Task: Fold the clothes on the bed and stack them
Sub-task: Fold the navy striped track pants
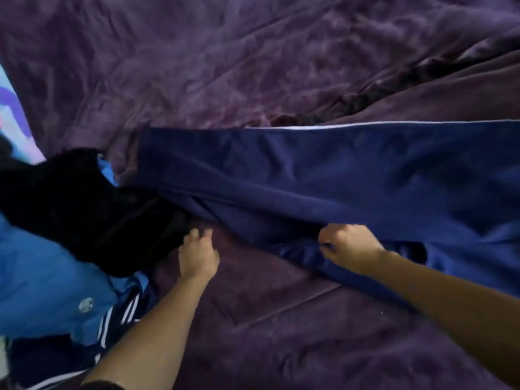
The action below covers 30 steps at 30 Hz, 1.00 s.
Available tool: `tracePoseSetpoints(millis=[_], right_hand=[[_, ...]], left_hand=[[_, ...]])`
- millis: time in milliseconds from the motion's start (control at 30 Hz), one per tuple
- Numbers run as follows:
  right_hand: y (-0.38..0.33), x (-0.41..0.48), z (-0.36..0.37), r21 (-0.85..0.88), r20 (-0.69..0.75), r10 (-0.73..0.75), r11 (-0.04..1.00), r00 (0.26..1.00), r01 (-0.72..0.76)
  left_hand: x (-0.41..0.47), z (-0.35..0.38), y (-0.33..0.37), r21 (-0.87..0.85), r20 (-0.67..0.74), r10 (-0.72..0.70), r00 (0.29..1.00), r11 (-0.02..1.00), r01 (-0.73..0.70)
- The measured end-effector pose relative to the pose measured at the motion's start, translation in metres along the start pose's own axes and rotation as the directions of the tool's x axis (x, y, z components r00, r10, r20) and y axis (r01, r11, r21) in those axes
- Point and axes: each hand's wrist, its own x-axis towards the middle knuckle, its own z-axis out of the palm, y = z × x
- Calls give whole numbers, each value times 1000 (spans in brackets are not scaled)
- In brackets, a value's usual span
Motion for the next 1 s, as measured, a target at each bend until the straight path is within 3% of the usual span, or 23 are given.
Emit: tracePoseSetpoints(millis=[67, 133, 233, 333, 433, 567, 667, 733, 833, 933, 1000], right_hand=[[-19, -4, 39, -155, 106, -59, 985, 993, 76], [-27, -6, 62, -267, 170, 28, 963, 985, 18], [-26, 3, 64, -278, 21, 138, 952, 990, -127], [-26, 4, 44, -197, -93, 19, 980, 995, -37], [-34, -20, 19, -115, -45, -46, 993, 998, 41], [-36, -59, -6, -22, 62, 52, 998, 997, -50], [-36, -86, -24, 10, 141, 96, 995, 985, -99], [-36, -90, -37, 49, 177, 129, 989, 976, -139], [-31, -65, -46, 57, 89, 248, 966, 965, -253], [-22, -26, -42, -109, -95, 390, 910, 916, -399], [-26, -11, -35, -194, -158, 404, 882, 901, -430]], left_hand=[[9, 22, -3, 123, -141, 223, 965, 971, -207], [25, 34, 1, 150, -263, 313, 913, 948, -282], [45, 27, 12, 83, -403, 299, 865, 953, -290], [55, 12, 17, 92, -451, 325, 831, 943, -318], [49, 0, 11, 181, -393, 408, 824, 913, -365], [5, -18, -13, 247, -101, 565, 819, 812, -529], [-48, -26, -51, 175, 120, 581, 805, 786, -593], [-76, -19, -80, 127, 188, 570, 800, 793, -596], [-94, -4, -114, 163, 106, 486, 867, 852, -497], [-86, 5, -120, 287, -31, 363, 931, 896, -340], [-82, 12, -115, 336, -61, 339, 939, 893, -301]])
